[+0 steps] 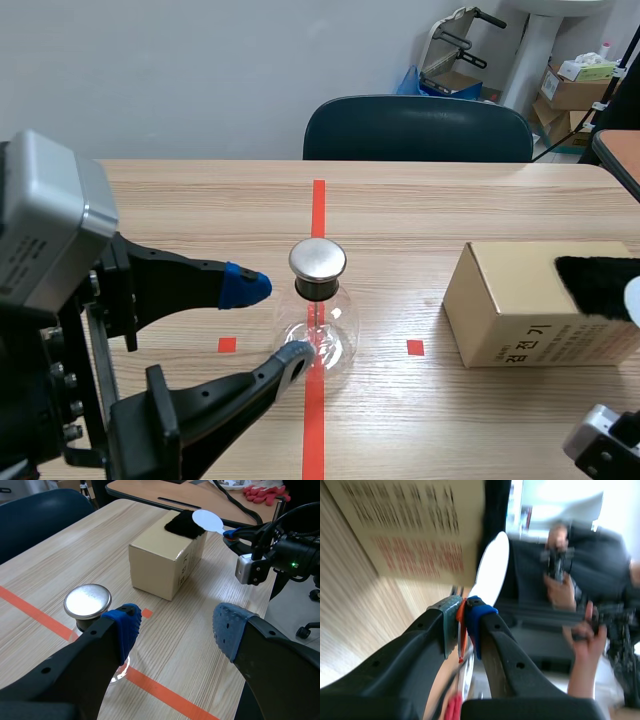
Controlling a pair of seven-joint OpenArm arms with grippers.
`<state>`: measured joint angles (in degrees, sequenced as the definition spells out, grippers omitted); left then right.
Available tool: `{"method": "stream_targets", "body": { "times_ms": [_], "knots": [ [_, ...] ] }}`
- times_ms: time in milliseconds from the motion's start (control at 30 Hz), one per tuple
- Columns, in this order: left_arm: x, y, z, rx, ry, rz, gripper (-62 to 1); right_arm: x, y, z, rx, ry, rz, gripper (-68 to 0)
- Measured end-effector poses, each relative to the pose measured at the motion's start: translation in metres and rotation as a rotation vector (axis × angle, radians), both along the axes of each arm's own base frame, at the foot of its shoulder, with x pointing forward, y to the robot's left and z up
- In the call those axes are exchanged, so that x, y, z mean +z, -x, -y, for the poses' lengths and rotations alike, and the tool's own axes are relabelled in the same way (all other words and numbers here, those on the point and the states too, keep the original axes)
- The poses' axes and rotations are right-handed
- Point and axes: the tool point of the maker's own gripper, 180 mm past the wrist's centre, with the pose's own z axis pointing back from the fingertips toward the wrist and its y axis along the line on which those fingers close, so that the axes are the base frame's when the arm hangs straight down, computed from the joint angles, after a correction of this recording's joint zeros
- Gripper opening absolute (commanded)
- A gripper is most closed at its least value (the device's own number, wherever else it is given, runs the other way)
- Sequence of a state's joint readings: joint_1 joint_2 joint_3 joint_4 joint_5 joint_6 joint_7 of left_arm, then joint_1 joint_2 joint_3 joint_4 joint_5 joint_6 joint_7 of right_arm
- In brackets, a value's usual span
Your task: Do the electroscope experiment
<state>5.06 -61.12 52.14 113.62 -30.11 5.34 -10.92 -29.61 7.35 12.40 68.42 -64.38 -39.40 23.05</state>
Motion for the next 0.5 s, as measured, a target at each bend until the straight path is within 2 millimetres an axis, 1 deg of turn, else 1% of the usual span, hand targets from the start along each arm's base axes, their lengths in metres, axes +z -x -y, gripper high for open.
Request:
{"method": "stream_targets", "body": {
  "times_ms": [67, 100, 133, 167, 200, 267, 300, 333, 367, 400, 500],
  "knots": [
    [0.0, 0.0, 0.0, 0.0, 0.0, 0.0, -26.8, -0.001, 0.0, -0.025, 0.134, -0.013, -0.003, -66.5],
    [0.0, 0.0, 0.0, 0.0, 0.0, 0.0, -26.8, -0.001, 0.0, -0.033, 0.168, -0.019, -0.004, -66.5],
    [0.0, 0.0, 0.0, 0.0, 0.0, 0.0, -26.8, -0.001, 0.0, -0.035, 0.175, -0.024, -0.003, -66.5],
    [0.0, 0.0, 0.0, 0.0, 0.0, 0.0, -26.8, -0.001, -0.001, -0.032, 0.154, -0.024, -0.003, -66.5],
    [0.0, 0.0, 0.0, 0.0, 0.0, 0.0, -26.8, -0.002, -0.001, -0.023, 0.098, -0.02, -0.002, -66.5],
    [0.0, 0.0, 0.0, 0.0, 0.0, 0.0, -26.8, -0.001, 0.0, 0.006, -0.058, -0.005, 0.001, -66.5],
    [0.0, 0.0, 0.0, 0.0, 0.0, 0.0, -26.8, 0.0, 0.001, 0.016, -0.113, 0.0, 0.003, -66.5],
    [0.0, 0.0, 0.0, 0.0, 0.0, 0.0, -26.8, 0.0, 0.002, 0.021, -0.133, 0.003, 0.003, -66.5],
    [0.0, 0.0, 0.0, 0.0, 0.0, 0.0, -26.8, 0.001, 0.002, 0.018, -0.111, 0.004, 0.003, -66.5],
    [0.0, 0.0, 0.0, 0.0, 0.0, 0.0, -26.8, 0.0, 0.001, 0.012, -0.071, 0.004, 0.002, -66.5],
    [-0.002, 0.0, 0.0, 0.0, -0.01, -0.006, -26.8, 0.0, -0.001, -0.026, 0.137, -0.018, 0.001, -66.5]
  ]
}}
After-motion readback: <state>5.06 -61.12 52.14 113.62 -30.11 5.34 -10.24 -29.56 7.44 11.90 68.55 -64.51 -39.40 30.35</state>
